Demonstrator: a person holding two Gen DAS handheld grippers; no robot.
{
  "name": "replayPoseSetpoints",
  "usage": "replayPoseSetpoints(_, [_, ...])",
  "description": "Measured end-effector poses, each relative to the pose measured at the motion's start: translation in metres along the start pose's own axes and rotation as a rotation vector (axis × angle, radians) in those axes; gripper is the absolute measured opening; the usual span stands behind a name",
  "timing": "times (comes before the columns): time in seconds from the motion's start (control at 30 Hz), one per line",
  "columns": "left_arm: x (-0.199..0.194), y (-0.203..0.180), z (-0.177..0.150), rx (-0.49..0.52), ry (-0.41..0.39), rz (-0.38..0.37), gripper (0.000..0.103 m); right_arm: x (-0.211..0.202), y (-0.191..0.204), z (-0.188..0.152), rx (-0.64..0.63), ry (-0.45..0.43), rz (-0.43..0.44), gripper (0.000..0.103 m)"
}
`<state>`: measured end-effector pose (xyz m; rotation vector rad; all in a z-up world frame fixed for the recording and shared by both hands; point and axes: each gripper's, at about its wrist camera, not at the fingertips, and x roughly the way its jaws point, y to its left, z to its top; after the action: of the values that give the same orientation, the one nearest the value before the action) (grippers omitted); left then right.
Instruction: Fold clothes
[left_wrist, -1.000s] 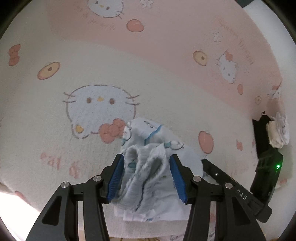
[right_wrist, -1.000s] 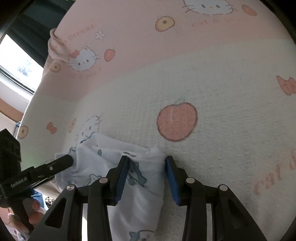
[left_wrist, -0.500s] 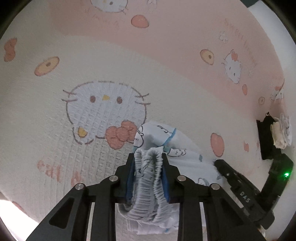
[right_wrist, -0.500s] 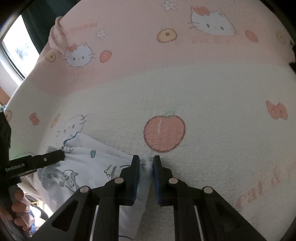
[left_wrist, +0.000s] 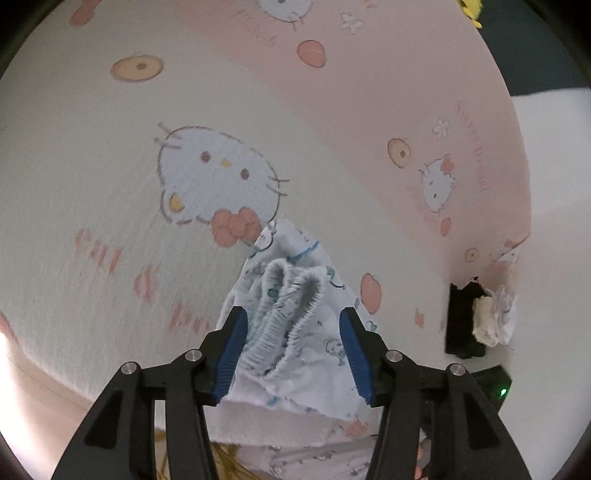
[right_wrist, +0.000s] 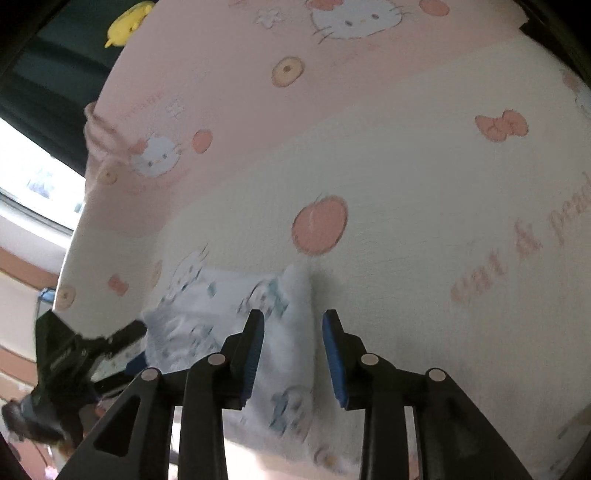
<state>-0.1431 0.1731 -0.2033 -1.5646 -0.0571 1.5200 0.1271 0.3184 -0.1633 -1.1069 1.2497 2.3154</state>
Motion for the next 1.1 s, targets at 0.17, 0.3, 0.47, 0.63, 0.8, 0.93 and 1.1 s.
replayPoseSetpoints(0.17, [-0.008,-0.006,-0.001,-0.010,-0.013,0.012,0.049,-0.001,-0.001,-0.017,-0.021,0.069,0.006,0.044])
replayPoseSetpoints(0.3, [-0.009,-0.006,-0.005,0.014,-0.015,0.040,0.049,0.003,-0.009,-0.025,0.020,0.120,0.047,0.044])
replayPoseSetpoints(0.47, [-0.014,-0.002,-0.010,-0.004,0.007,0.054,0.049,0.005,-0.011,-0.029,0.024,0.138,0.057,0.045])
replayPoseSetpoints(0.63, [-0.026,-0.009,-0.013,0.038,0.017,0.050,0.049,0.008,-0.007,-0.031,-0.003,0.135,0.037,0.045])
replayPoseSetpoints(0.8, [-0.025,-0.019,-0.021,0.113,0.001,0.068,0.055,0.009,0.001,-0.032,-0.035,0.129,0.035,0.045])
replayPoseSetpoints(0.93, [-0.008,-0.019,-0.023,0.139,0.039,0.091,0.057,0.018,0.007,-0.034,-0.054,0.158,0.020,0.045])
replayPoseSetpoints(1.1, [0.002,-0.004,-0.019,0.048,-0.002,0.088,0.057,0.021,0.010,-0.037,-0.082,0.158,0.007,0.045])
